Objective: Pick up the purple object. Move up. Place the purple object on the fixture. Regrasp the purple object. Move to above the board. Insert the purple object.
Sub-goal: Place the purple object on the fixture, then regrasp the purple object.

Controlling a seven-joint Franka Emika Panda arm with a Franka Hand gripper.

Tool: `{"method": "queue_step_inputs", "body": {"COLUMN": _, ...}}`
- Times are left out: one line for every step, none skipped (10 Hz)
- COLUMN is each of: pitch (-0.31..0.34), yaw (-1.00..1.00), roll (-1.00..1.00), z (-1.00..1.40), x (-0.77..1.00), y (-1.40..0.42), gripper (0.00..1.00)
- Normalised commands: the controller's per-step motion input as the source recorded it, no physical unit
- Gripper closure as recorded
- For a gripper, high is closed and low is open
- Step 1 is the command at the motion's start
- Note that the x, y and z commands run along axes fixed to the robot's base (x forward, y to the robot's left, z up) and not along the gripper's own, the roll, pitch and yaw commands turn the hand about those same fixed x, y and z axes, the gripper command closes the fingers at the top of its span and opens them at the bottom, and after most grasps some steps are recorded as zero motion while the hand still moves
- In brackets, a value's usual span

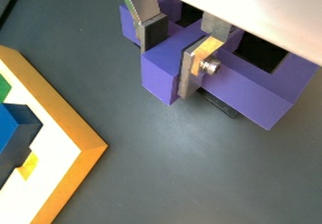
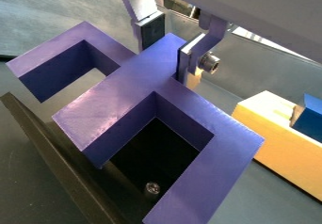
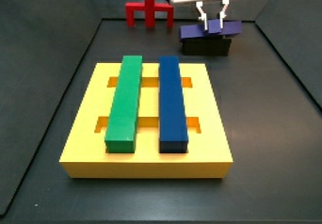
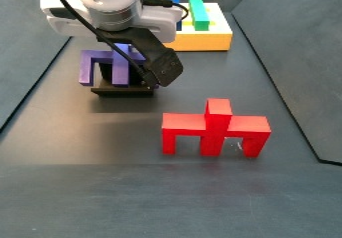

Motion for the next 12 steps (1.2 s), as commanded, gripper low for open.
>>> {"method": "queue_step_inputs", "body": {"pitch": 0.0, "yaw": 0.0, "roll": -0.03, "z": -0.03, "x": 0.0, "y": 0.0, "gripper": 1.0}}
{"method": "queue_step_inputs", "body": {"pitch": 0.0, "yaw": 0.0, "roll": 0.01, "z": 0.0, "x": 0.0, "y": 0.0, "gripper": 1.0}}
{"method": "queue_step_inputs", "body": {"pitch": 0.0, "yaw": 0.0, "roll": 0.0, "z": 0.0, "x": 0.0, "y": 0.0, "gripper": 1.0}}
{"method": "queue_step_inputs", "body": {"pitch": 0.0, "yaw": 0.0, "roll": 0.0, "z": 0.0, "x": 0.0, "y": 0.0, "gripper": 0.0}}
{"method": "queue_step_inputs", "body": {"pitch": -0.034, "yaw": 0.07, "roll": 0.3, "z": 0.14, "x": 0.0, "y": -0.09, "gripper": 0.0}}
{"method": "queue_step_inputs", "body": {"pitch": -0.057, "yaw": 0.11, "roll": 0.57, "z": 0.26, "x": -0.01, "y": -0.13, "gripper": 0.0}}
{"method": "queue_step_inputs", "body": {"pitch": 0.0, "yaw": 0.16, "roll": 0.85, "z": 0.3, "x": 0.0, "y": -0.13, "gripper": 0.0}}
{"method": "queue_step_inputs", "body": {"pitch": 0.0, "yaw": 0.17, "roll": 1.0, "z": 0.27, "x": 0.0, "y": -0.11, "gripper": 0.0}}
{"method": "queue_step_inputs", "body": {"pitch": 0.0, "yaw": 0.17, "roll": 1.0, "z": 0.24, "x": 0.0, "y": -0.1, "gripper": 0.0}}
{"method": "queue_step_inputs", "body": {"pitch": 0.009, "yaw": 0.15, "roll": 1.0, "z": 0.19, "x": 0.0, "y": -0.09, "gripper": 0.0}}
{"method": "queue_step_inputs", "body": {"pitch": 0.06, "yaw": 0.11, "roll": 1.0, "z": 0.17, "x": 0.0, "y": -0.09, "gripper": 0.0}}
{"method": "queue_step_inputs", "body": {"pitch": 0.094, "yaw": 0.08, "roll": 1.0, "z": 0.14, "x": 0.0, "y": -0.08, "gripper": 0.0}}
